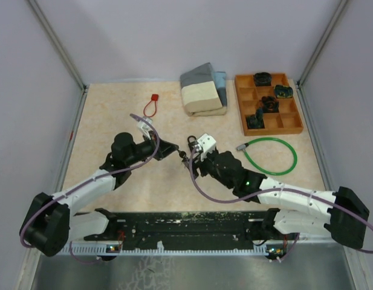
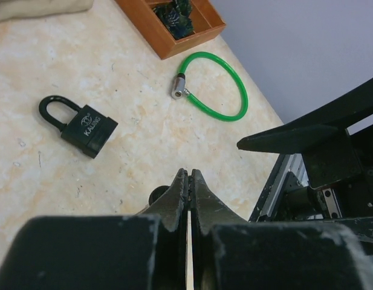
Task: Unlock with the key
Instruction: Pick up the key from the center of the board.
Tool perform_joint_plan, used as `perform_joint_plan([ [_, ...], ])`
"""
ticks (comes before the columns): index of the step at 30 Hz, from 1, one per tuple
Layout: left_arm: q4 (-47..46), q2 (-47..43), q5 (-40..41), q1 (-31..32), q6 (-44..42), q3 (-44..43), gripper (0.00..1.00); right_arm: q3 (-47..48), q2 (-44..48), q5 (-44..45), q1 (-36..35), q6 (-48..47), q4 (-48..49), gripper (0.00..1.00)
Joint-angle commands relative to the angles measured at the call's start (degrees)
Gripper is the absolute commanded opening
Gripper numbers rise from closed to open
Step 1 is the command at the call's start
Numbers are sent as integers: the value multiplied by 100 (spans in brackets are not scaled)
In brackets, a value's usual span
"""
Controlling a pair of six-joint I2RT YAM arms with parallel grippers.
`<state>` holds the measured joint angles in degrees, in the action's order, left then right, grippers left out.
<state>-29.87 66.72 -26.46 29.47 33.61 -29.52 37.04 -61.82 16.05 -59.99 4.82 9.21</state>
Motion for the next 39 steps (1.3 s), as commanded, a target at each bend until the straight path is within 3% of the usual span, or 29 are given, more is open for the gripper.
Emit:
perform_joint_plan([
  [1,-97,-141,-284,-11,-704,-254,1,-754,464,-322,-66,-1139,1694,70],
  [4,70,-126,-239,-9,-836,-399,1,-1175,607,-287,-66,-1417,2565,75],
  [9,-75,-40,-548,-5,-981,-530,0,-1125,282,-307,-66,-2144,2823,84],
  [17,-542,183,-803,-7,-545,-747,0,-1170,-146,-435,-66,-3034,3473,84],
  [22,-555,231,-802,-5,-181,-676,0,-912,248,-1028,159,-2546,2604,81],
  [27,-526,341,-597,-11,36,-583,0,-1493,831,-1157,229,-2494,2786,79],
  [31,-199,478,-851,-8,116,-787,0,-1562,1100,-1413,239,-2239,2364,77],
  [35,92,477,-976,-4,189,-813,0,-1853,1294,-1465,242,-1910,2586,77],
  [39,252,361,-602,2,465,-771,0,-1926,1229,-1455,236,-1881,2777,76],
])
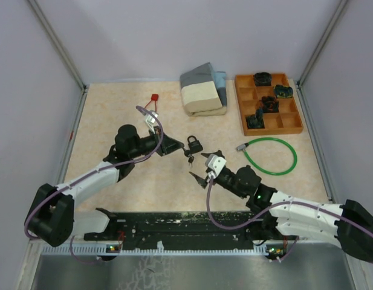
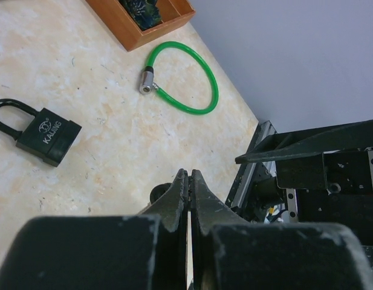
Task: Unlock with the key
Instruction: Pick up the key from the center of the board.
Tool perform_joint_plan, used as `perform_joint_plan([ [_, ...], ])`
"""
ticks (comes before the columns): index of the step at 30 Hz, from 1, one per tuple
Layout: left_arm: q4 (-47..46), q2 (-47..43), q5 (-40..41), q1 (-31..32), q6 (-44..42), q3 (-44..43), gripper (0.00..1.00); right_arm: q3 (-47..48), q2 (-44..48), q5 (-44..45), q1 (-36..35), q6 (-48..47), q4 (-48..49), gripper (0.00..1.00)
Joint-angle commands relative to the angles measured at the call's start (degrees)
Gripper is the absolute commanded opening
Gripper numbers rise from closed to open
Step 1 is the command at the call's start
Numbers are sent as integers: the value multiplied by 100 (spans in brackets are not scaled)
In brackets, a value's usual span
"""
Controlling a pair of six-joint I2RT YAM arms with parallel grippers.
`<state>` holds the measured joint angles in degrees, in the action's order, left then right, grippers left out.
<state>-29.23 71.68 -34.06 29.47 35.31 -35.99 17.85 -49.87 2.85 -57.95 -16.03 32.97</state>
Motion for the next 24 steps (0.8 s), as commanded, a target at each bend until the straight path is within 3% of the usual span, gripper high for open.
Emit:
perform_joint_plan([
  [1,337,-130,207,-5,334,-181,0,9,-42,-90,38,156,454,76],
  [6,1039,-139,553,47,637,-499,0,210,-477,114,32,-386,611,76],
  [10,1037,-204,774,133,664,-454,0,406,-772,26,25,-595,580,73],
  [17,523,-312,312,153,87,-224,0,454,-747,-371,37,-270,483,71],
  [20,272,-296,-232,153,-232,-203,0,419,-568,-616,102,-74,410,70],
  [24,89,-303,-734,147,-631,-178,0,435,-411,-1432,495,368,157,70],
])
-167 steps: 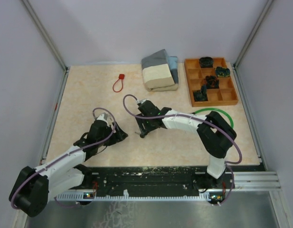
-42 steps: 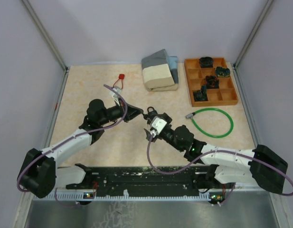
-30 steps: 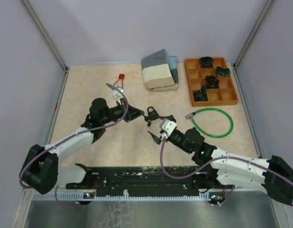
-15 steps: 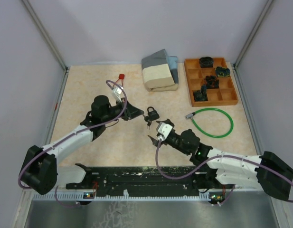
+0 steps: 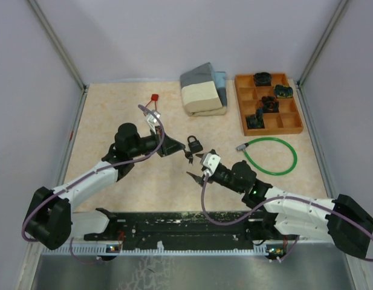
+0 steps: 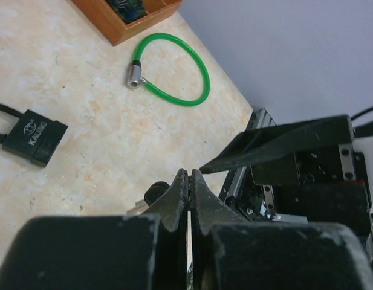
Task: Unlock with the key
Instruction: Pick up the key from the center of the board.
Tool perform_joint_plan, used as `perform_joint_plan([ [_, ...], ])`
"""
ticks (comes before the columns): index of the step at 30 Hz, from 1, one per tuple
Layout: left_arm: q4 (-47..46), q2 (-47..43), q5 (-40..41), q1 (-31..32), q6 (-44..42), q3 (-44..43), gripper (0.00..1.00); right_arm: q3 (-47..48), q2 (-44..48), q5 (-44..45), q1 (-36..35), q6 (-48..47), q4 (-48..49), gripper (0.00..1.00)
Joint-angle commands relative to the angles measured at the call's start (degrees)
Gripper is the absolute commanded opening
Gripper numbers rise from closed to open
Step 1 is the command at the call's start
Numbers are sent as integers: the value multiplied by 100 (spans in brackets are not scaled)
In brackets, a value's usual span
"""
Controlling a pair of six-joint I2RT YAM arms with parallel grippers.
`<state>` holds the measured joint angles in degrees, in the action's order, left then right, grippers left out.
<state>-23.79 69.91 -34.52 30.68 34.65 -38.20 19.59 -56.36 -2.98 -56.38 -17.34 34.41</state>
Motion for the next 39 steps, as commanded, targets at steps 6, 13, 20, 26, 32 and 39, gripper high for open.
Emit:
perform_joint_plan([
  [6,-438,-141,-948,28,-918,77,0,307,272,-1919,784,1056,-79,68],
  [13,-810,-83,-1293,34,-804,172,0,161,-137,-3204,1625,2352,1177,62],
  [20,-1084,-104,-1424,31,-663,233,0,201,-617,-3311,1657,2877,1850,56],
  [26,-1472,-65,-1567,35,-427,383,0,254,-846,-3340,1660,3124,2180,51],
  [32,-1659,-111,-1648,35,-309,442,0,264,-1031,-3399,1659,3252,2421,43],
  [39,-1716,-151,-1668,40,-297,517,0,292,-1231,-3513,1657,3440,2777,31],
])
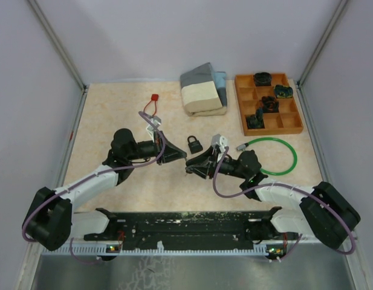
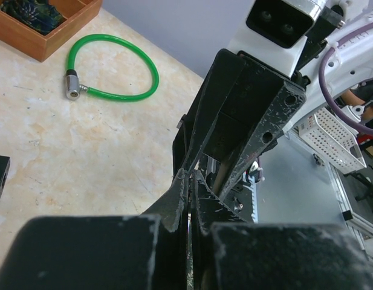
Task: Unlock with the key
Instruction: Pick up the key from the center of the board.
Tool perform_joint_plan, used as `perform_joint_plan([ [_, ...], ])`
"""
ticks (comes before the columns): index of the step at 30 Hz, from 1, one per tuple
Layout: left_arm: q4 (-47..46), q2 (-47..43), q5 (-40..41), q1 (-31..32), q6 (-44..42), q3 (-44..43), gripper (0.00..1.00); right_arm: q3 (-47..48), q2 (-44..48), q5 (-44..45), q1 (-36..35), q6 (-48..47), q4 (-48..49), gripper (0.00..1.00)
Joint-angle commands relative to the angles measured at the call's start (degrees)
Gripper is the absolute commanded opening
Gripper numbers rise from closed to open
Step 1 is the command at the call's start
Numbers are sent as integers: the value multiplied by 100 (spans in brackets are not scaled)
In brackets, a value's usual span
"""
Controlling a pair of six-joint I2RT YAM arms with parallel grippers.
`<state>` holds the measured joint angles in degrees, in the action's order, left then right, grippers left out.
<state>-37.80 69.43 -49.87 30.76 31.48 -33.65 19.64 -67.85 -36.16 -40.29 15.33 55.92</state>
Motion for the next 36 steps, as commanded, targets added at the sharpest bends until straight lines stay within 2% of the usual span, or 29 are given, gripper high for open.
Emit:
perform_joint_plan([
  [1,-320,-97,-134,27,16,67,0,302,-107,-204,49,184,633,28],
  [4,-368,-96,-126,28,23,82,0,309,-176,-241,48,219,708,19],
  [8,-436,-73,-109,32,56,95,0,304,-228,-282,44,246,764,0],
  [11,-458,-53,-56,27,107,109,0,339,-195,-250,47,157,642,0],
  [12,-454,-60,11,31,140,119,4,358,-171,-212,46,94,501,0],
  [14,-350,-85,264,26,188,136,20,401,-99,-87,52,-40,277,0],
  [19,473,-265,973,29,226,35,44,463,194,202,48,-534,-551,0],
  [23,1206,-412,1626,32,467,-39,56,495,374,538,16,-651,-915,0],
  [26,1637,-432,1999,27,800,-80,59,675,459,1209,-222,-1126,-1665,0],
  [29,1784,-413,2137,49,1120,-66,59,903,439,2296,-696,-1739,-2304,0],
  [36,2097,-454,2743,199,1570,-82,58,1127,212,3705,-1138,-1945,-2639,0],
])
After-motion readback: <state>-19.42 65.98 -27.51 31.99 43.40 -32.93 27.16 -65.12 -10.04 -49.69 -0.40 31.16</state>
